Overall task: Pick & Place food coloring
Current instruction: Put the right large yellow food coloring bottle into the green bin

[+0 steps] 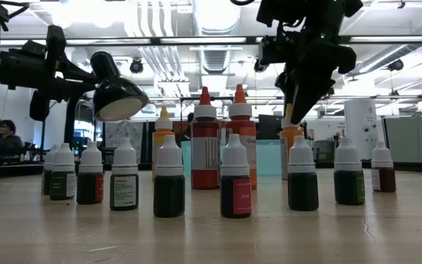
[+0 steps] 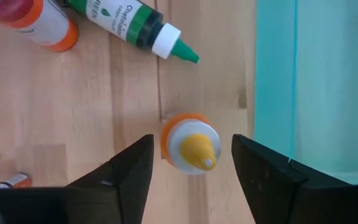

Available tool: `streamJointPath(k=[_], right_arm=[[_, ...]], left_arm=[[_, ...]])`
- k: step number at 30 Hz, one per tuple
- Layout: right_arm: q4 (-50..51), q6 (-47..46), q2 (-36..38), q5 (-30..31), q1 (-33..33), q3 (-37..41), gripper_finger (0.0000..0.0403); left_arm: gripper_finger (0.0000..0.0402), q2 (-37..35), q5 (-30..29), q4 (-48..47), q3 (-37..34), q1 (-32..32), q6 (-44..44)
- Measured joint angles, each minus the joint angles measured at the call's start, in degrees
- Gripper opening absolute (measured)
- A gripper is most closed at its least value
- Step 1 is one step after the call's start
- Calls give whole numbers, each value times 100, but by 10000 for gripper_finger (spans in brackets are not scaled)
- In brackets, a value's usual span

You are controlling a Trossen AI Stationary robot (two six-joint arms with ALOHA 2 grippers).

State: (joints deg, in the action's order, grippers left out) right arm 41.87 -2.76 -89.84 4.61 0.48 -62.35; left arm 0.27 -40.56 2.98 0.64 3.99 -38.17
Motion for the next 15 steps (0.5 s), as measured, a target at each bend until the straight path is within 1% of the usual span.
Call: streamJointPath(k=[4, 15], right_arm=[[-31, 0, 0, -77, 1, 46, 190], [-182, 0, -2, -14, -1, 66, 145]], left_arm=[[78, 0, 0, 2, 0, 0, 0], [78, 0, 1, 2, -1, 0, 0]])
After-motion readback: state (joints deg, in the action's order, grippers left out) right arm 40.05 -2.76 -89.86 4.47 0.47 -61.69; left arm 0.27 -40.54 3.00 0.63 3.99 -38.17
